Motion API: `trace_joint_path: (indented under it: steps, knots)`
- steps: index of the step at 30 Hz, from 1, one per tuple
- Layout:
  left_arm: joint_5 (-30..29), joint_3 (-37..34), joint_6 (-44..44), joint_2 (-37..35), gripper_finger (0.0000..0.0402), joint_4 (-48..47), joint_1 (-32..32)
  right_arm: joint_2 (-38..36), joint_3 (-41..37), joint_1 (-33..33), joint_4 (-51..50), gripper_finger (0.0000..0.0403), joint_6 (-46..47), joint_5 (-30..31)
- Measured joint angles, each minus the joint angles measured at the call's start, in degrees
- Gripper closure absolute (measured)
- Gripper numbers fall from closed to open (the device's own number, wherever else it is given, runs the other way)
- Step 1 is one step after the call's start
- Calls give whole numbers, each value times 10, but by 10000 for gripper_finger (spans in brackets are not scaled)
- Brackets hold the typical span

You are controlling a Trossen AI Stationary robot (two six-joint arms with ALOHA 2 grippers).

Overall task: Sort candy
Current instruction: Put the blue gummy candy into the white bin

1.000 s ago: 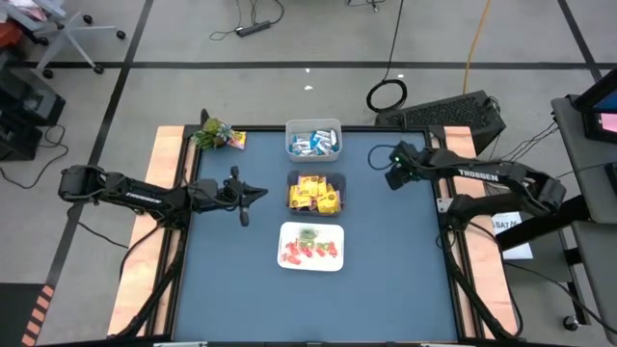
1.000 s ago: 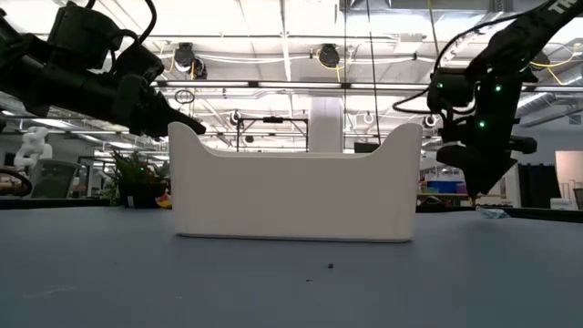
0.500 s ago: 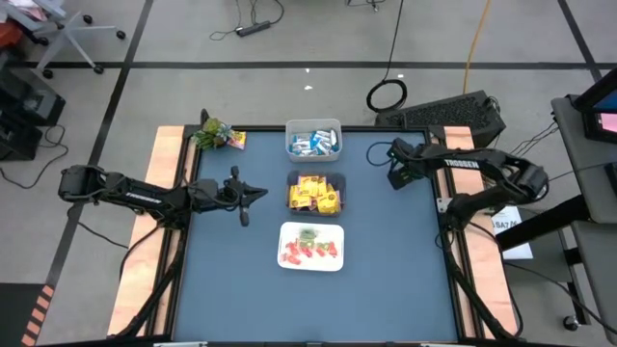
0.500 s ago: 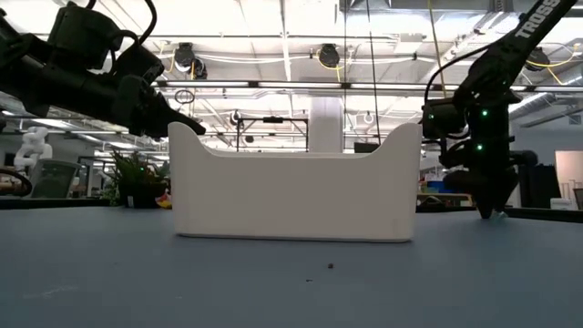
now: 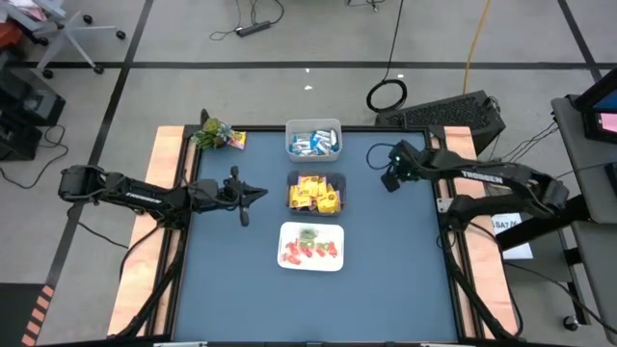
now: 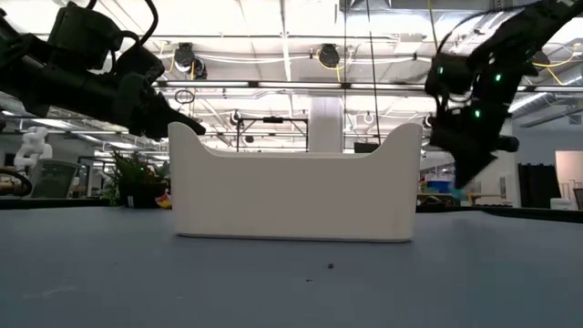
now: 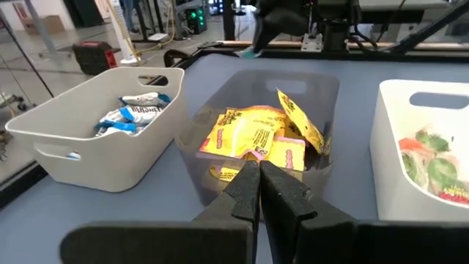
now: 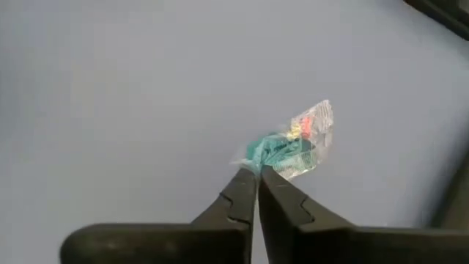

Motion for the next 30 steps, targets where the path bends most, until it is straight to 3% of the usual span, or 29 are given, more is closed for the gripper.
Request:
trace_joint_path:
  steps: [9, 18, 22, 26, 30]
  knots:
    - [-12, 8, -15, 0, 382, -12, 13, -53, 0, 232, 163, 401, 54, -48]
    - [-12, 31, -9, 0, 382, -42, 32, 24, 1, 438, 422, 401, 0, -41]
    - [-5, 31, -10, 0, 382, -44, 39, 84, 1, 488, 496, 401, -20, -48]
    - [-1, 31, -11, 0, 382, -43, 40, 149, 23, 506, 497, 401, -15, -49]
    - [-1, 31, -12, 0, 382, -43, 40, 202, 67, 506, 494, 401, -26, -88]
